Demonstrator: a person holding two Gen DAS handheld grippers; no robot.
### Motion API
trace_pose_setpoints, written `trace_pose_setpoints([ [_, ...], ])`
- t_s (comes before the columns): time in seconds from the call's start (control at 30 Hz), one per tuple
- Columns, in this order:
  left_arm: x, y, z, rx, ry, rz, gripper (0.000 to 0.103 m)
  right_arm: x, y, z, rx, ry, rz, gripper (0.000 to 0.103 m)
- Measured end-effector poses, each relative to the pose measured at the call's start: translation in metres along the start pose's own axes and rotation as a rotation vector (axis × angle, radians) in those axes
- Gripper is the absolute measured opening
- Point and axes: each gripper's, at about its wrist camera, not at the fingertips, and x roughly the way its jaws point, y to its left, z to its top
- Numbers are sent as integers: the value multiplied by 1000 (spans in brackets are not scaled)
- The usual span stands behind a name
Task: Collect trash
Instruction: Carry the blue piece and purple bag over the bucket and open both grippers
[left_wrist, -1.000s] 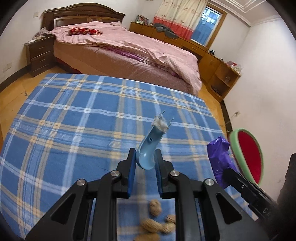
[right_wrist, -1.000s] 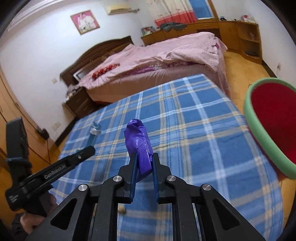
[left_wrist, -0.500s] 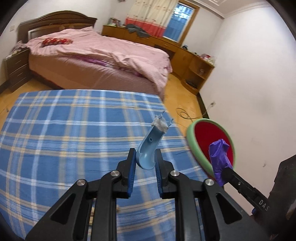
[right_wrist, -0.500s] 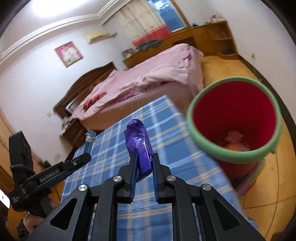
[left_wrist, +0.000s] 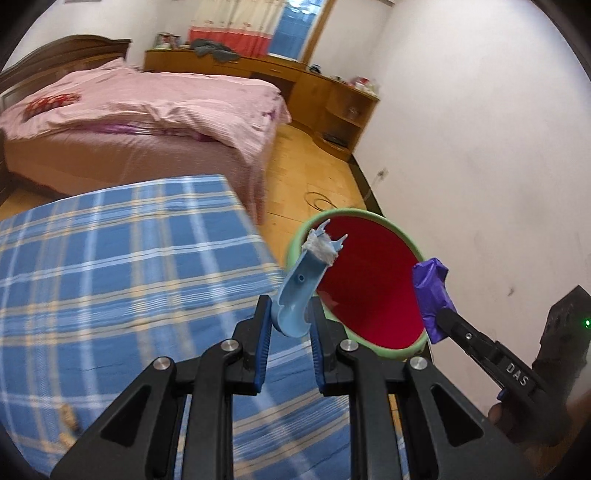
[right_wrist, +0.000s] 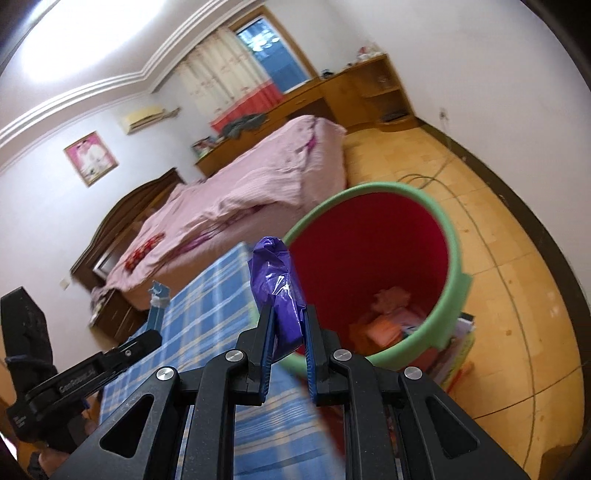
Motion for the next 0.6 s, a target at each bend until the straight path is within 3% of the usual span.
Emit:
trace_pose_setpoints([
  [0.2,38,-33,1,65,27,-26,19,14,-28,9,17,8,-59,15],
  [0.53,81,-48,3,90,75,-50,19,38,-56,17,42,35,-94,18],
  [0.6,83,-49,3,95,78,-30,25,42,-58,17,42,43,-92,19],
])
